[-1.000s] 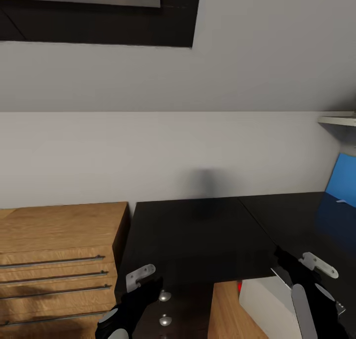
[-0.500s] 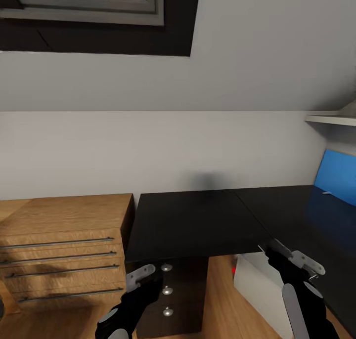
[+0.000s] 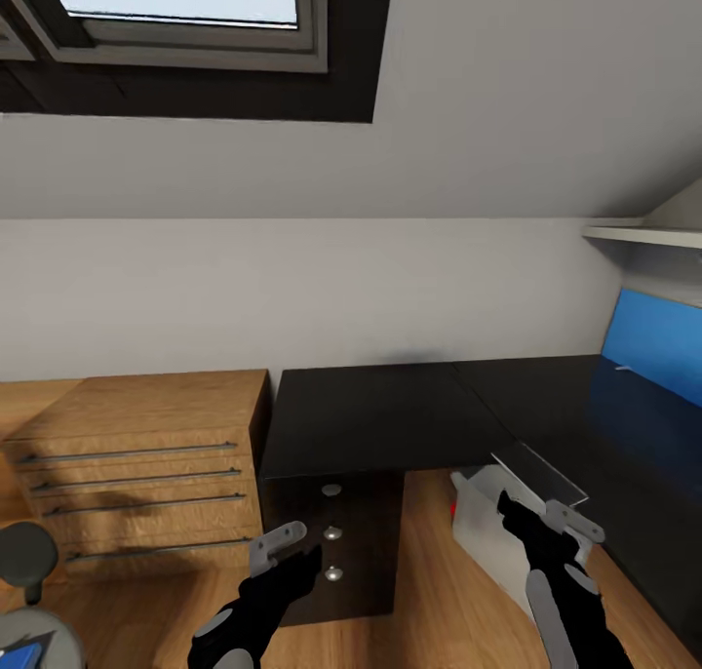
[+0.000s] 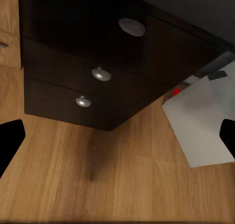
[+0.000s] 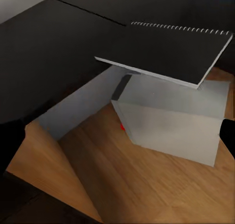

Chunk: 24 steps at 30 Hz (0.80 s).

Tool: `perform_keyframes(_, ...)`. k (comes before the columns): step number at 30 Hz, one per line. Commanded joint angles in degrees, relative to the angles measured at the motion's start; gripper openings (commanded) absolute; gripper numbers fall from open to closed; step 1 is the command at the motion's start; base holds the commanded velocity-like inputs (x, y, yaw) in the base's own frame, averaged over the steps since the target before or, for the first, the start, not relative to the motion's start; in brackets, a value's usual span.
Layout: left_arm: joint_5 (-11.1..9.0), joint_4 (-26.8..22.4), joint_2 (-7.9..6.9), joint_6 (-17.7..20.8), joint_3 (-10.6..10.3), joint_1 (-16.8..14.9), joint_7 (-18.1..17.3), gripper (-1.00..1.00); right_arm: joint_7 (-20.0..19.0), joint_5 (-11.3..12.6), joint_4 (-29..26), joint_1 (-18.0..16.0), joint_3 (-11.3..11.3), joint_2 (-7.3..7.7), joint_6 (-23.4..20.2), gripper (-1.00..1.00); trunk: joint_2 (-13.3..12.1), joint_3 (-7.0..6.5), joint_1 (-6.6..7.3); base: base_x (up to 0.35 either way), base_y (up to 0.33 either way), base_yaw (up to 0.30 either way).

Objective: In the bedroom, organize the workspace by keeping the computer under the desk, ensuring the monitor is on the desk, placing the keyboard on the desk next to the monitor, placing the mouse on the desk next to the keyboard, moving the folder from the swivel chair onto the desk next to the mouse, stacking the notebook on top of the folder with the pen on top of the notebook, and positioning the swivel chair next to the desk.

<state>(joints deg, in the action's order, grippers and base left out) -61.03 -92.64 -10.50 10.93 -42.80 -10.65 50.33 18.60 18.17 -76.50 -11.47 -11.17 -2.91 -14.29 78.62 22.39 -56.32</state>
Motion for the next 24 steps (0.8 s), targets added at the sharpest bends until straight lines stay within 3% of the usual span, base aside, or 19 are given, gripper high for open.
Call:
perform_keyframes(1, -0.14, -0.16, 0.05, 0.23, -0.16, -0.07, 0.44, 1.0, -0.17, 0.46, 2.34, -0.04, 0.25, 0.01, 3.26, 1.0, 0.04, 0.07, 0.01, -0.007, 0.0, 0.0)
perform_keyframes(6, -0.14, -0.17, 0.19, 0.15, -0.09, -0.07, 0.6, 1.0, -0.14, 0.51, 4.41, -0.04, 1.58, -0.06, 5.38, 1.0, 1.65, 0.79, -0.87, -0.001, 0.0, 0.0)
perform_keyframes(11, -0.14, -0.17, 0.22, 0.14, -0.09, -0.07, 0.64, 1.0, 0.03, 0.54, 10.33, -0.06, 2.67, -0.13, 13.16, 1.0, 3.65, 1.69, -1.97, 0.0, 0.0, 0.0)
perform_keyframes(15, -0.14, -0.17, 0.22, 0.14, -0.16, -0.07, 0.72, 1.0, 0.11, 0.76, 21.72, -0.37, 5.9, -0.44, 30.64, 1.0, 5.26, 2.4, -2.85, 0.0, 0.0, 0.0)
perform_keyframes(18, -0.14, -0.17, 0.22, 0.14, -0.17, -0.07, 0.73, 1.0, 0.12, 0.91, 27.16, -0.77, 6.31, -1.86, 38.6, 1.0, 6.46, 2.94, -3.51, 0.0, 0.0, 0.0)
perform_keyframes(20, -0.14, -0.17, 0.22, 0.14, -0.23, -0.07, 0.73, 1.0, 0.12, 0.99, 30.02, -1.47, 6.45, -2.91, 41.97, 1.0, 7.26, 3.3, -3.94, 0.0, 0.0, 0.0)
perform_keyframes(24, -0.14, -0.17, 0.22, 0.14, -0.27, -0.07, 0.73, 1.0, 0.17, 1.42, 31.25, -1.81, 6.5, -3.4, 43.27, 1.0, 8.87, 4.02, -4.82, 0.0, 0.0, 0.0)
